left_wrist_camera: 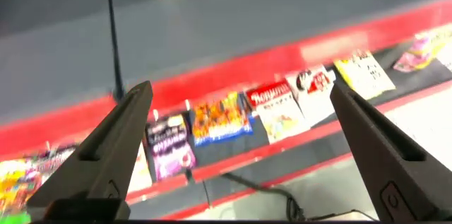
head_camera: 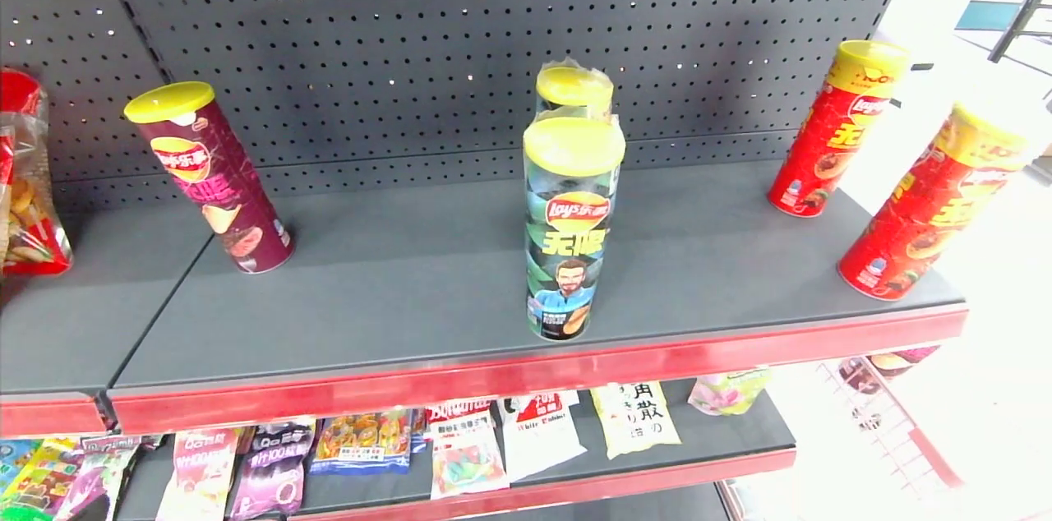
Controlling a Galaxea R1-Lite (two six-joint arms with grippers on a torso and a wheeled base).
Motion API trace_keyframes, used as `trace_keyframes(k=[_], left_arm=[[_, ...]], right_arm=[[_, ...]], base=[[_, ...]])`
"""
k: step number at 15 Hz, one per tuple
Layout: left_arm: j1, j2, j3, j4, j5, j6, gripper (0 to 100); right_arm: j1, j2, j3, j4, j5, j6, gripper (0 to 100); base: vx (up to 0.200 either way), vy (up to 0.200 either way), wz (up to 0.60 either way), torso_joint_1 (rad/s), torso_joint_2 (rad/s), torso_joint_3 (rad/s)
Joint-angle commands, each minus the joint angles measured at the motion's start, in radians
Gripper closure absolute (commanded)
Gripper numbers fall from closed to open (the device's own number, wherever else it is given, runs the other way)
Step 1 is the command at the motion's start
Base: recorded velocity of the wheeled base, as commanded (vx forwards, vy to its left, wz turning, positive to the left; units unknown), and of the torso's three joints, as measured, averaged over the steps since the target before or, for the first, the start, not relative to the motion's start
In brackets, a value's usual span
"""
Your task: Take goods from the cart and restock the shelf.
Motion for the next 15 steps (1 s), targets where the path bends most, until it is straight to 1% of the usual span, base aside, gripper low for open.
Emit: trace_keyframes(k=[1, 2, 3, 5, 6, 9, 12, 15], left_arm=[[0.002, 0.003, -0.001, 0.000, 0.000, 0.001, 0], [0.000, 0.003, 0.000, 0.000, 0.000, 0.001, 0], [0.000, 0.003, 0.000, 0.000, 0.000, 0.001, 0], [0.002, -0.009, 0.002, 0.001, 0.002, 0.021, 0], [0.002, -0.017, 0.004, 0.001, 0.002, 0.023, 0], [0.002, -0.028, 0.010, 0.001, 0.002, 0.024, 0], [0.002, -0.040, 0.019, 0.001, 0.008, 0.044, 0], [0.002, -0.049, 0.025, 0.001, 0.008, 0.044, 0]], right_arm=[[0.000, -0.005, 0.004, 0.000, 0.001, -0.001, 0], [0.000, -0.005, 0.009, 0.000, 0.001, -0.001, 0], [0.000, -0.008, 0.013, 0.000, 0.001, -0.001, 0], [0.000, -0.020, 0.023, 0.002, 0.001, -0.022, 0], [0.000, -0.022, 0.027, 0.002, 0.001, -0.028, 0], [0.000, -0.020, 0.027, 0.002, 0.001, -0.028, 0], [0.001, -0.020, 0.027, 0.002, 0.001, -0.030, 0], [0.001, -0.020, 0.027, 0.002, 0.001, -0.031, 0]], base=[[-0.200, 0.000, 0.00, 0.007, 0.01, -0.002], [-0.200, 0.000, 0.00, -0.002, 0.01, 0.002], [0.000, 0.000, 0.00, 0.000, 0.00, 0.000], [0.000, 0.000, 0.00, 0.000, 0.00, 0.000], [0.000, 0.000, 0.00, 0.000, 0.00, 0.000], [0.000, -0.200, 0.00, 0.009, 0.00, 0.001], [0.000, -0.200, 0.00, 0.012, 0.00, 0.001], [0.000, -0.200, 0.00, 0.004, 0.00, 0.007]])
